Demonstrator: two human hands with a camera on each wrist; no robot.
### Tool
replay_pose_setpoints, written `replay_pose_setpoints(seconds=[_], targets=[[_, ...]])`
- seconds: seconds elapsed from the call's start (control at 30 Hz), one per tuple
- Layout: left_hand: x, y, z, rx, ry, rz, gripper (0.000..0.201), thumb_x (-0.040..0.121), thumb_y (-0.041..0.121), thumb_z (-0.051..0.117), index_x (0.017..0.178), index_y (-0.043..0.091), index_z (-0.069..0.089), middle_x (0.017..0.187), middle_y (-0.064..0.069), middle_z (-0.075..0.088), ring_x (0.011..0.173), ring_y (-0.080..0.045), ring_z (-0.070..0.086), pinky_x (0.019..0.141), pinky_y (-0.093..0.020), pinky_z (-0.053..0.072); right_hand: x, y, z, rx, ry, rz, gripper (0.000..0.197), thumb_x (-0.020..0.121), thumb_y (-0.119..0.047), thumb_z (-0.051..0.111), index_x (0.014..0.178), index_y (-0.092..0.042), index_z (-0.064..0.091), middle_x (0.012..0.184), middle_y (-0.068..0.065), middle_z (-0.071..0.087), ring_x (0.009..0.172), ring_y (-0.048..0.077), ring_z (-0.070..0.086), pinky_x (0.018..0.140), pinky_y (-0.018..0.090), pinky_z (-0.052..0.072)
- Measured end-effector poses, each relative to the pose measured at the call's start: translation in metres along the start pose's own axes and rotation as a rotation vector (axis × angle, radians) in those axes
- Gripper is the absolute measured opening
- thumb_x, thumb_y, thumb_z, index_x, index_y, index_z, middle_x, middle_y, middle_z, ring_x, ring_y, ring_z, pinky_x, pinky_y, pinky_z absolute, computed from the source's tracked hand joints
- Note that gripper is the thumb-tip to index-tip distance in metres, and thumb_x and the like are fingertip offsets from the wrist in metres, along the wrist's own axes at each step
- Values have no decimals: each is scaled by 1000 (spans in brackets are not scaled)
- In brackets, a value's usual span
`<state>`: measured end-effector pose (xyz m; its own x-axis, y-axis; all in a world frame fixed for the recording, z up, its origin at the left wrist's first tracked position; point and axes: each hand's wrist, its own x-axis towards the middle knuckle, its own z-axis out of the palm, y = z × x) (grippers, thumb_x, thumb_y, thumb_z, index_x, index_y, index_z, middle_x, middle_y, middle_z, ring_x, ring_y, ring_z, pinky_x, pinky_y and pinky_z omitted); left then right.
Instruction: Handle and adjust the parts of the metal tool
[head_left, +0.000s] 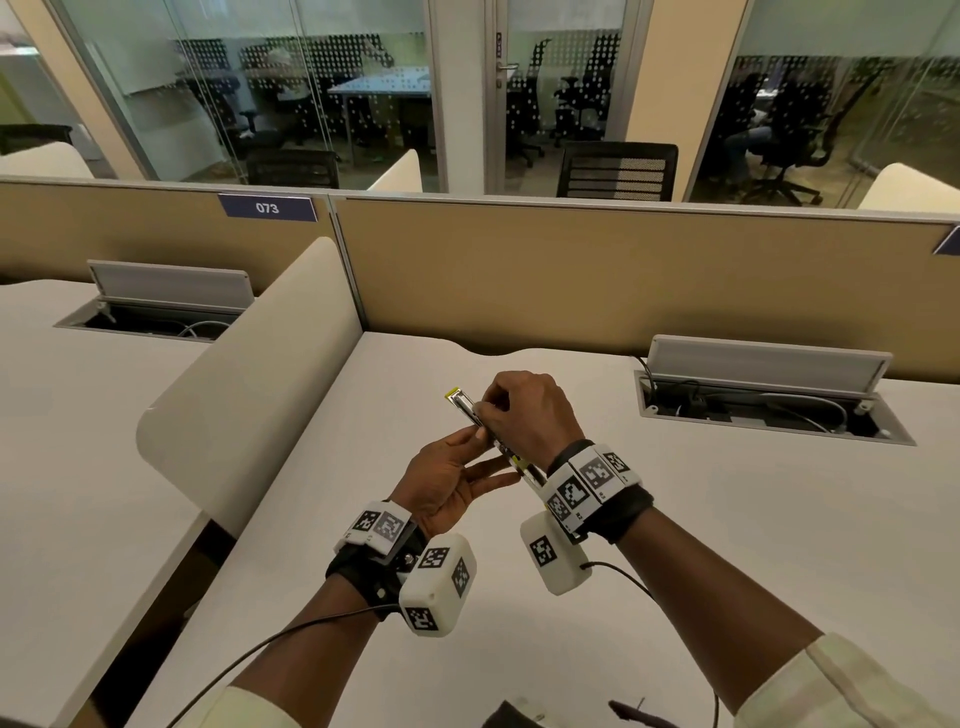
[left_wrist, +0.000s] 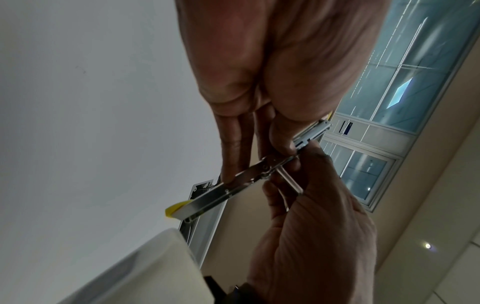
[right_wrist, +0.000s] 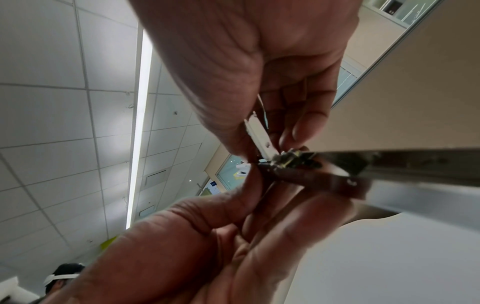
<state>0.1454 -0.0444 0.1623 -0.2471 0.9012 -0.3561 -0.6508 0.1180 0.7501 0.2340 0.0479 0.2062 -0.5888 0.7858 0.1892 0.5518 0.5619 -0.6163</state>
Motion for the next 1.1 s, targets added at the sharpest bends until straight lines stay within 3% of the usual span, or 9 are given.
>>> replay_pose_setpoints(seconds=[0.23,0.37,0.5,0.63,0.73,0.8,0.93,1.03,1.1], targets=[[0,-2,-3,4,23,-20,29,97,11,47,120,1,61,126,-22,62,110,-41,62,83,-49,57,-2,-2,5,-78,14,21,23,86,-37,61,88,-15,69,85,4,72,75,20,63,65,27,47],[-2,-8,-3,-16,33,-46,27,96,10,48,118,-1,61,122,-22,61,102,-40,64,79,-46,59,-6,0,7,-139,24,5,25,85,-40,60,85,-16,70,82,3,73,75,21,65,67,32,54],[-2,-15,0,-59,45,-65,27,97,7,46,117,-3,60,128,-24,57,106,-42,62,83,-45,58,-7,1,7,-144,-2,-18,36,87,-45,58,82,-11,71,78,8,72,74,24,65,68,34,55],[-3,-18,3,-131,64,-67,25,98,7,42,112,-2,61,116,-19,64,96,-35,68,80,-40,59,-7,5,8,-67,-50,-11,42,87,-45,56,74,-8,70,72,10,70,70,25,64,67,35,54],[-3,-17,1,-186,103,-72,23,97,7,44,107,-3,62,100,-16,72,85,-32,72,76,-39,60,-6,8,8,40,-90,8,42,91,-42,54,67,-9,63,66,6,64,65,21,58,62,29,44],[-3,-14,-2,-213,122,-71,21,97,6,46,101,-5,64,89,-14,76,79,-31,74,75,-39,60,-5,11,3,135,-143,13,34,91,-37,55,70,-11,64,68,2,64,67,17,57,64,28,43],[-5,-12,-5,-228,132,-70,21,96,6,47,101,-5,65,88,-15,76,78,-31,74,72,-38,61,-5,19,-8,235,-296,-27,19,89,-20,56,92,-12,73,83,0,71,78,16,66,75,34,57],[-5,-13,-5,-218,124,-75,22,96,6,47,102,-5,65,91,-16,76,79,-31,74,73,-38,61,-6,19,-13,156,-350,-93,24,89,-14,50,94,-9,73,86,0,68,73,9,60,74,30,52],[-5,-15,-4,-216,117,-79,22,96,7,47,101,-4,65,94,-16,75,81,-33,74,78,-40,59,-6,16,-16,73,-383,-140,28,91,-15,46,93,-5,72,91,6,68,78,15,60,75,30,48]])
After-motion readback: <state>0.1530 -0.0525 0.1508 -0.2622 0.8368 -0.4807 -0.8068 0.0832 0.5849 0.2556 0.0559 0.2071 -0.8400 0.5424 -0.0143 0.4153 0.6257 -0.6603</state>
